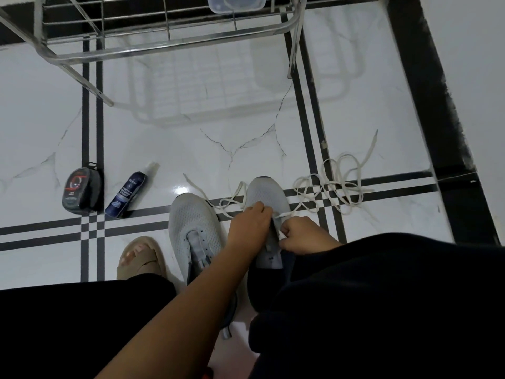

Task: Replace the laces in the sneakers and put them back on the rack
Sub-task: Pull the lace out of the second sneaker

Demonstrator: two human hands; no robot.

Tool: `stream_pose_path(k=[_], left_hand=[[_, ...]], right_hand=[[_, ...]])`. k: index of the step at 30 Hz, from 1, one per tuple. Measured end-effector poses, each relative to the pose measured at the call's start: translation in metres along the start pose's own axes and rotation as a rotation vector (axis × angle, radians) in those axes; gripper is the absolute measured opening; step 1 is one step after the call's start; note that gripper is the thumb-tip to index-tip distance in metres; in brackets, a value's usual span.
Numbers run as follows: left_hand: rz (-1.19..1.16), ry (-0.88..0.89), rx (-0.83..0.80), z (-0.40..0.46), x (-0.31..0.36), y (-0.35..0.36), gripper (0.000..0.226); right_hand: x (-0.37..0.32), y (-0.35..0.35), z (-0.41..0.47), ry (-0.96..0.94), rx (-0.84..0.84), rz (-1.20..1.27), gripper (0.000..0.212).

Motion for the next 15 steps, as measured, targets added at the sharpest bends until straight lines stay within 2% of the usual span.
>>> stream_pose_path(k=[5, 7, 9, 10, 11, 13, 15], left_hand=[[-0.142, -0.111, -0.099, 0.002, 0.005, 0.004, 0.016], [-0.532, -0.283, -0.212, 0.012, -0.004, -0.007, 0.011], [-1.009, -0.502, -0.350, 0.018, -0.019, -0.017, 0.023], [-1.072, -0.528, -0.380, 0.018, -0.026, -0.021, 0.024], [-0.995, -0.487, -0.401, 0.019, -0.032, -0.023, 0.028], [-0.585, -0.309, -0.428, 0.014, -0.034, -0.021, 0.041], [-0.242, -0.173, -0.368, 0.010, -0.025, -0.013, 0.037]], right_hand=[[0.003, 0.005, 0.009, -0.016, 0.055, -0.001, 0.032], [0.010, 0.005, 0.010, 0.011, 0.067, 0.040, 0.033], [0.017, 0.007, 0.010, 0.042, 0.065, 0.120, 0.022], [0.019, 0.008, 0.010, 0.048, 0.057, 0.146, 0.012], [0.019, 0.009, 0.010, 0.040, 0.052, 0.151, 0.007], [0.015, 0.010, 0.012, 0.005, 0.034, 0.125, 0.009], [0.010, 0.011, 0.014, -0.014, 0.017, 0.066, 0.012]])
Point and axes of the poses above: each hand's wrist, its own z-axis towards the middle knuckle, its own y-axis out of the palm, x = y × z, the point moved 1 cm from there along z, towards the middle knuckle, and after that the axes turned 1 degree about -y, right-handed, at the moved point
